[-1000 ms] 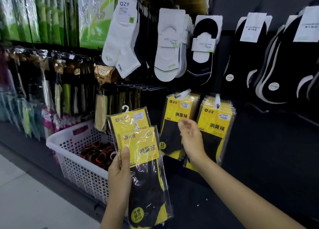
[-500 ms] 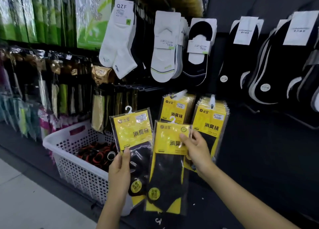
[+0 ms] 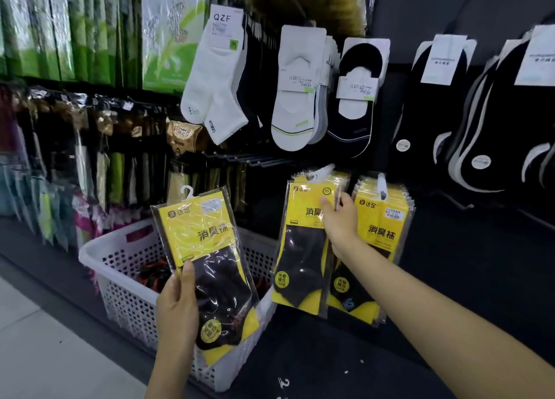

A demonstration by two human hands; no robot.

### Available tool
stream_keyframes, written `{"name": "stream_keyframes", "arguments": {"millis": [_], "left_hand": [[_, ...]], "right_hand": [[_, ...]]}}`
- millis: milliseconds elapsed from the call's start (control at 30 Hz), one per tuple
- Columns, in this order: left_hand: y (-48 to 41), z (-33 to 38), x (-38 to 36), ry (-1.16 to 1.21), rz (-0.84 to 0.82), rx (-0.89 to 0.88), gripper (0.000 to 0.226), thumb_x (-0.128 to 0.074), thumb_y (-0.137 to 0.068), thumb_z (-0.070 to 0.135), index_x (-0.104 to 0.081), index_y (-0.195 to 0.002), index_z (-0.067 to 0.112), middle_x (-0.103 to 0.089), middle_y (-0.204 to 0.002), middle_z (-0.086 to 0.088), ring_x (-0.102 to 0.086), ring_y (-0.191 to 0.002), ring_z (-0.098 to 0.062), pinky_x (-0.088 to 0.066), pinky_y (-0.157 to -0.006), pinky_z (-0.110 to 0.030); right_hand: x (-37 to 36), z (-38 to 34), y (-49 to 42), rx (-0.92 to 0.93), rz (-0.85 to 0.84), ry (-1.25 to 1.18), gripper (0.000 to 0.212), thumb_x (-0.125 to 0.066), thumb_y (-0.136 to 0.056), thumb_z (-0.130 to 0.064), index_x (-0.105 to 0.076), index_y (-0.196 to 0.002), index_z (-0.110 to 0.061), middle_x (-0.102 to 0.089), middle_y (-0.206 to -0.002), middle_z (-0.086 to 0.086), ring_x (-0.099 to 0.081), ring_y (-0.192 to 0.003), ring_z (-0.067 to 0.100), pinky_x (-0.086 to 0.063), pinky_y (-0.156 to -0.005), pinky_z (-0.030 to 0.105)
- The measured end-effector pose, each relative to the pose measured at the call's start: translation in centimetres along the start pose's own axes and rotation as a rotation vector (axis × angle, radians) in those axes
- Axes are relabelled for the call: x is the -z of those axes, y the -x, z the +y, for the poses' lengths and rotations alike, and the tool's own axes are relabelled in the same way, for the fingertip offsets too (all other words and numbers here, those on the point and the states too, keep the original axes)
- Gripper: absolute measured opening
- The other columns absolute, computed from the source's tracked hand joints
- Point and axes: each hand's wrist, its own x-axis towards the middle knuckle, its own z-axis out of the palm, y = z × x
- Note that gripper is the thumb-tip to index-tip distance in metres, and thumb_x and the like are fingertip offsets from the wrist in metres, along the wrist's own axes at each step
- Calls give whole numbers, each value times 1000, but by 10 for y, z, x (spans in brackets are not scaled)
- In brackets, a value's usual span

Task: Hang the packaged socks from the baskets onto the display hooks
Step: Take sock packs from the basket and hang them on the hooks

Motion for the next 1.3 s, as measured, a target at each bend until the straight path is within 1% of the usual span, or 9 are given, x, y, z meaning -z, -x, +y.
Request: {"name": "stream_keyframes", "arguments": {"millis": [233, 400, 467, 567, 700, 800, 933, 1067, 1300], "left_hand": [[2, -1, -5, 16, -66, -14, 24, -42, -94, 49, -52, -74, 42, -56, -63, 38, -49, -62, 26, -32, -65, -18], [5, -2, -10, 7, -115, -26, 24, -42, -94, 47, -55, -76, 36, -61, -66, 34, -50, -61, 26, -40, -60, -12], [5, -4, -13, 27, -143, -22, 37, -42, -94, 46, -58, -78, 16, -63, -67, 18, -54, -61, 12, -42, -58, -9], [10, -2, -16, 18, -189, -14, 57, -41, -91, 51, -46, -82, -6, -48, -78, -9, -45, -70, -16, -38, -68, -28], [23, 4, -26, 34, -260, 30, 49, -44, -89, 52, -44, -69, 7, -41, -68, -8, -40, -63, -18, -38, -62, -29], [33, 5, -39, 29, -335, 6, 43, -46, -83, 55, -38, -62, 18, -31, -52, 7, -31, -50, -9, -30, -51, -24], [39, 10, -60, 26, -442, -1, 37, -46, -86, 52, -54, -58, 29, -42, -47, 10, -37, -44, -3, -32, -46, -18], [28, 21, -81, 85, -484, -11, 16, -49, -93, 40, -60, -103, 36, -70, -90, 14, -65, -81, 6, -47, -66, -9], [11, 31, -107, -4, -544, -33, 44, -45, -96, 42, -37, -139, 38, -58, -106, 23, -50, -99, 11, -35, -88, -20]], "right_hand": [[-12, 19, -14, -74, 98, 26, 26, -51, -98, -29, -60, -108, -7, -56, -91, -3, -52, -92, 19, -38, -75, 28], [-13, 21, 8, -74, 127, 55, 37, -46, -100, -27, -46, -133, -10, -57, -126, 5, -54, -112, 19, -43, -86, 26], [-11, 21, 24, -29, 85, 83, 46, -48, -99, -27, -38, -142, -12, -49, -140, 4, -46, -130, 20, -40, -100, 29], [-2, 17, 50, 15, 46, 64, 60, -51, -98, -27, -25, -150, -15, -36, -151, 3, -33, -140, 18, -31, -112, 32], [10, 6, 83, 11, -198, -26, 44, -49, -98, -31, -43, -139, -16, -49, -138, -3, -44, -129, 10, -36, -101, 21], [17, 1, 99, -72, -386, -99, 37, -48, -97, -36, -53, -128, -16, -61, -126, -1, -56, -120, 15, -43, -104, 31], [29, -5, 101, -6, -390, -109, 15, -50, -97, -30, -61, -108, -28, -70, -112, -2, -65, -105, 9, -50, -96, 28], [41, -11, 83, 22, -243, -135, 12, -52, -97, -28, -61, -105, -31, -70, -110, -4, -64, -107, 11, -50, -95, 31], [39, -10, 49, 7, -70, -60, 15, -52, -97, -31, -58, -106, -21, -62, -100, -9, -57, -95, 8, -44, -77, 17]]}}
